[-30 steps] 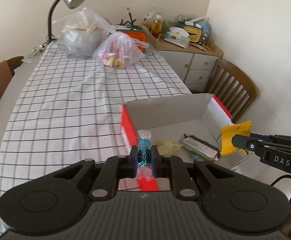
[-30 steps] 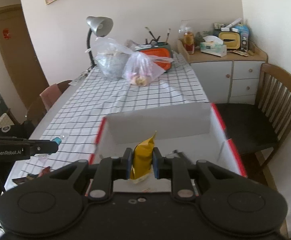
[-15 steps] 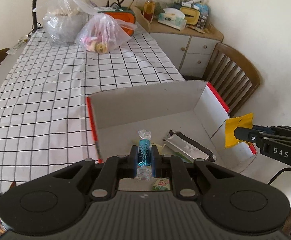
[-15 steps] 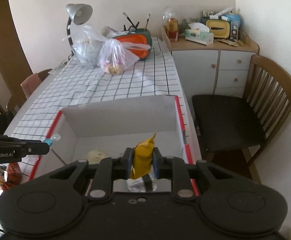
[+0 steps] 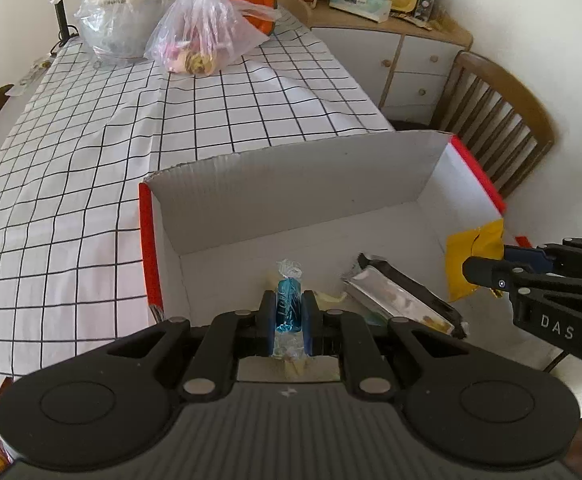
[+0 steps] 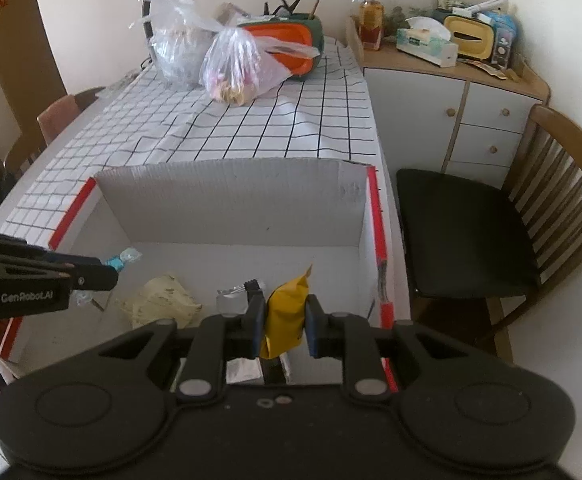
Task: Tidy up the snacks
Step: 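Carry both candies over the red box and open both tools to drop them, then move both tools back to the snack pile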
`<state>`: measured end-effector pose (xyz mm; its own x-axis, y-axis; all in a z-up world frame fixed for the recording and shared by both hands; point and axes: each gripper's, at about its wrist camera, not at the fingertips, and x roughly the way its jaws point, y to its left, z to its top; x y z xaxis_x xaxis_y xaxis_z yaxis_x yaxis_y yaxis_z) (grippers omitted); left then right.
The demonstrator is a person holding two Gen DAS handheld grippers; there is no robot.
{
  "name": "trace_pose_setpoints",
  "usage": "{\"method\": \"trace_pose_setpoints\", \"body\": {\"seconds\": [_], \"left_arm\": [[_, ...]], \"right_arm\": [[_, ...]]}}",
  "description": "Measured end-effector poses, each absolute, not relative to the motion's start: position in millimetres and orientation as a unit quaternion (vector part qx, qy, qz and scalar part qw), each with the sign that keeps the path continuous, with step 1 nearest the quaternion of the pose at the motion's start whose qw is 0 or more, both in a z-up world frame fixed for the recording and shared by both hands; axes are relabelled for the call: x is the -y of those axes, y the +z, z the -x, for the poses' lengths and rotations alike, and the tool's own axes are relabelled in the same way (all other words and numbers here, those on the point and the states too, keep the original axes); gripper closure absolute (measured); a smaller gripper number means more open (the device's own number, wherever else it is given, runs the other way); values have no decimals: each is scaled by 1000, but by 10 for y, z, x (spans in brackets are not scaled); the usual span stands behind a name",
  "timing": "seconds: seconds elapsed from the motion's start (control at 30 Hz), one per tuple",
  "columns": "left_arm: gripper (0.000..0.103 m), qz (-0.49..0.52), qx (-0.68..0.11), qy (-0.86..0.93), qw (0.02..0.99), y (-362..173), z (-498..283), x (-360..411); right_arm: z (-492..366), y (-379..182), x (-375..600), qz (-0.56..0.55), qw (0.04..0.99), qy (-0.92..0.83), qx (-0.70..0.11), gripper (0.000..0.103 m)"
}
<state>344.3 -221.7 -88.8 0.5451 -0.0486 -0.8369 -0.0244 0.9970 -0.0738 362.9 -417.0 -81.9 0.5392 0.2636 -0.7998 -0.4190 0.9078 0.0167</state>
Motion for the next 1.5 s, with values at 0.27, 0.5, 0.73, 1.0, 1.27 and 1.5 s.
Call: {"method": "trace_pose_setpoints", "body": {"seconds": [0.27, 0.5, 0.73, 1.0, 1.27, 1.5], "left_arm": [[91, 28, -498, 3, 866, -1013, -3585, 2210], [90, 18, -520, 0, 854, -1137, -3620, 2239], [90, 20, -525, 3, 851, -1176, -3614, 2207], [79, 33, -510, 1, 859, -1080, -3524, 2185], [76, 42, -485, -8, 874, -882, -3325, 2133], [68, 49, -461, -21, 886, -694, -3098, 2059]], "right_arm": [[-3718, -930, 4057, 109, 862, 207, -450, 84], [-3736, -950, 4046, 114, 859, 207, -455, 80], [-3685, -954, 4070, 114, 861, 201, -452, 75], [-3568, -844, 4087, 110, 866, 209, -440, 65], [-3400, -640, 4068, 102, 876, 215, -420, 59], [-3162, -464, 4027, 96, 883, 224, -402, 46]]}}
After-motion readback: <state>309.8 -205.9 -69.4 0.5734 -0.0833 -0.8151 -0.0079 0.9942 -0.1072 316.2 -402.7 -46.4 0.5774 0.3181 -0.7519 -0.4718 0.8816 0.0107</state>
